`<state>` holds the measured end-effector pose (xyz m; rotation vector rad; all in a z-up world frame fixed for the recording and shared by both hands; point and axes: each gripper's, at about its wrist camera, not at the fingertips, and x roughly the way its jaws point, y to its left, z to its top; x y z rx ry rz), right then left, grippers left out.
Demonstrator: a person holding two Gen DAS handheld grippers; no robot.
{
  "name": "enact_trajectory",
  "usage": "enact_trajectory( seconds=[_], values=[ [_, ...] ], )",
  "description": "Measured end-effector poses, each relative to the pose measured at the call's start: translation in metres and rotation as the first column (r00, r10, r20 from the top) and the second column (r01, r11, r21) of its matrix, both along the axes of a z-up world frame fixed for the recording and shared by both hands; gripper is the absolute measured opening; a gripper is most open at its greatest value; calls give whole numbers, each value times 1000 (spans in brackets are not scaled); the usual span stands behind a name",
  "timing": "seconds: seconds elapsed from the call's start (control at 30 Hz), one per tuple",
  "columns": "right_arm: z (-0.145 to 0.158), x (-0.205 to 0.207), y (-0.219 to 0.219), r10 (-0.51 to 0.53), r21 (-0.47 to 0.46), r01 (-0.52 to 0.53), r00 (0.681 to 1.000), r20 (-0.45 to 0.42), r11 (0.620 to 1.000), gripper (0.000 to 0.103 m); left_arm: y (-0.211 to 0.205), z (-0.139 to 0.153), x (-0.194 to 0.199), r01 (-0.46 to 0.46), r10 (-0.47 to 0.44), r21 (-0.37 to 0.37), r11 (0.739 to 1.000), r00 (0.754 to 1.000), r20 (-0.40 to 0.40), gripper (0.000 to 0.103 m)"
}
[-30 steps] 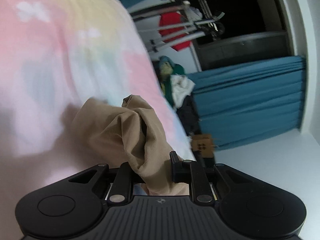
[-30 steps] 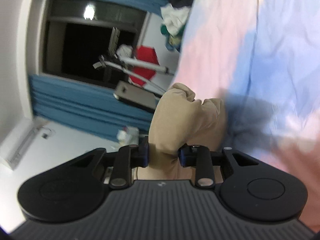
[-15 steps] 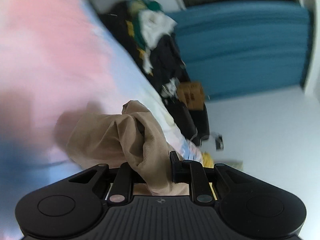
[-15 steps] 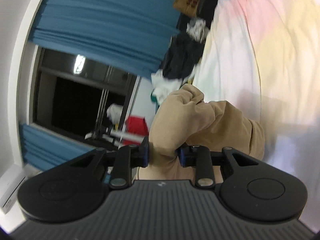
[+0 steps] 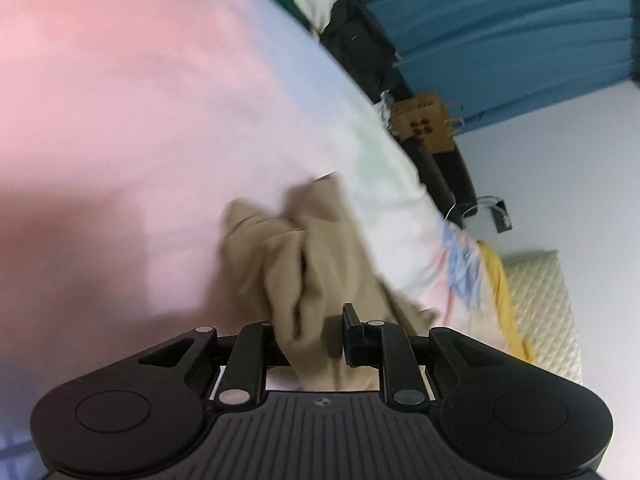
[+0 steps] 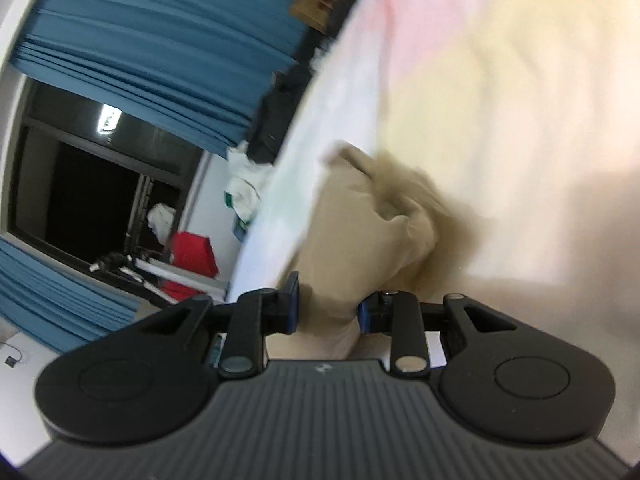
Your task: Fold clothes
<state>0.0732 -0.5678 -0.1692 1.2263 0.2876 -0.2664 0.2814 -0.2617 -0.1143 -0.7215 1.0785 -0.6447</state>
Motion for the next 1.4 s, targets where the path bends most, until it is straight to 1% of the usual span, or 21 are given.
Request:
enact_trajectory(
  seconds=[0.13,0.2,0.27,0.37,0.43,0.47,0.57,0.6,0.73,0.8,0.87,0.9,0.93,0.97,1.0,1.03,1.07,1.1,1.17,1.23,1.4],
  values=[
    [-30,-22,11,-2,50,4,999,-40,999,32,19,-14,-7,23,-24,67,998,999,21,37],
    [-32,-28,12,-4,80,8,999,-40,997,33,24,-6,-13,21,-25,95,995,999,36,37],
    [-21,-25,9,9,93,0,995,-97,996,34,27,11,-19,28,-37,139,990,997,67,42],
    [14,-32,19,13,11,-11,983,-185,1000,35,33,47,-36,46,-77,206,978,986,147,52],
    [38,-37,25,11,-43,-23,970,-242,999,35,41,75,-54,52,-100,235,971,976,195,53],
    [49,-42,30,8,-74,-27,968,-250,997,35,42,89,-63,53,-111,253,966,969,220,53],
    [89,-65,45,6,-146,-34,982,-186,989,34,53,131,-89,49,-144,293,955,939,312,53],
    [105,-71,53,11,-189,-45,984,-179,981,34,59,145,-98,45,-151,299,953,927,343,54],
    [166,-94,87,27,-361,-92,983,-180,928,35,78,202,-145,23,-176,325,946,875,450,59],
    [187,-107,103,42,-421,-118,982,-185,899,35,82,224,-167,0,-187,347,938,842,506,60],
    [203,-123,121,62,-470,-146,980,-190,870,38,85,243,-191,-21,-211,385,923,808,551,64],
    [208,-128,129,68,-489,-154,980,-189,859,46,88,251,-203,-27,-225,398,917,790,571,65],
    [214,-133,137,74,-506,-162,979,-189,847,57,92,259,-217,-34,-233,407,913,775,588,70],
    [219,-137,146,78,-526,-165,980,-184,834,63,95,264,-228,-42,-235,410,911,764,600,75],
    [224,-142,156,82,-546,-169,980,-179,821,72,98,268,-237,-48,-237,412,910,756,610,77],
    [225,-146,164,83,-564,-169,981,-176,808,74,103,271,-247,-52,-238,411,910,747,621,80],
    [225,-149,172,83,-581,-169,982,-172,796,74,108,273,-258,-59,-238,410,910,736,634,85],
    [225,-153,180,84,-598,-169,982,-169,783,74,114,275,-268,-72,-234,408,910,724,649,87],
    [226,-161,196,85,-632,-169,983,-162,757,74,127,276,-286,-95,-222,402,911,708,670,94],
    [226,-168,212,86,-664,-168,984,-155,729,74,138,273,-298,-107,-210,393,913,704,679,98],
    [227,-187,252,91,-740,-163,986,-138,653,74,155,256,-316,-134,-209,409,902,695,688,100]
  ],
)
